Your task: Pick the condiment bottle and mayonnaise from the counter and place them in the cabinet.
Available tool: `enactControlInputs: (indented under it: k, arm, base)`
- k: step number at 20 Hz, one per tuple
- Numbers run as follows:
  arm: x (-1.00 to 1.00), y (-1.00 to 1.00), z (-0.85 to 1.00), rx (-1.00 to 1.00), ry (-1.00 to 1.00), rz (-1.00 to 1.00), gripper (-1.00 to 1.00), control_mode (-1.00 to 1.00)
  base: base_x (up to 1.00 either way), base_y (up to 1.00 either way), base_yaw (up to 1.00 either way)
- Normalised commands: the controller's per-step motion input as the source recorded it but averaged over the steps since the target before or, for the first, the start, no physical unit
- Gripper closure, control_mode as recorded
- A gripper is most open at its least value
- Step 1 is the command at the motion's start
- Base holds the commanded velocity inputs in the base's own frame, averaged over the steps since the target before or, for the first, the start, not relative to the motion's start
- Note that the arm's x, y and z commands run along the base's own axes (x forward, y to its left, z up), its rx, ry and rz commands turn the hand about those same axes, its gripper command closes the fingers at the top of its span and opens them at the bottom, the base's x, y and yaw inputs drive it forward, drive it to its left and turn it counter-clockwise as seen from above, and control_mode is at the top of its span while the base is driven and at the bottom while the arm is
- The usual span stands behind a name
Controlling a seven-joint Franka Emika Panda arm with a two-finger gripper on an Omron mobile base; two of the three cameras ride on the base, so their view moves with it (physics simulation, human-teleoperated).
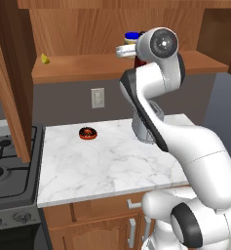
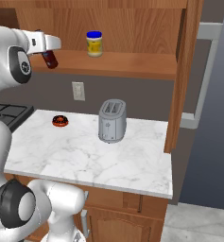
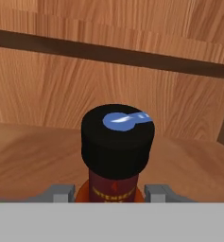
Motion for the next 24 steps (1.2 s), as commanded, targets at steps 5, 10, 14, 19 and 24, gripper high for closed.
enactControlInputs:
  k: [5, 10, 14, 19, 24]
  arm:
    - [0.10, 0.00, 0.02, 0.02, 0.00, 0.00, 1.00, -1.00]
    - [0.01, 0.00, 0.02, 0.05, 0.00, 0.00, 1.00, -1.00]
    - [0.00, 0.00, 0.00, 0.04, 0.00, 0.00, 1.00, -1.00]
    - [0.00, 0.02, -0.01, 0.02, 0.00, 0.00, 1.00, -1.00]
    - [0.05, 0.03, 0.00, 0.00, 0.00, 0.00, 1.00, -1.00]
  base:
    - [0.00, 0.00, 0.00]
    - [0.00, 0.00, 0.00]
    - [0.00, 0.00, 0.00]
    - [0.00, 0.00, 0.00]
    - [0.00, 0.00, 0.00]
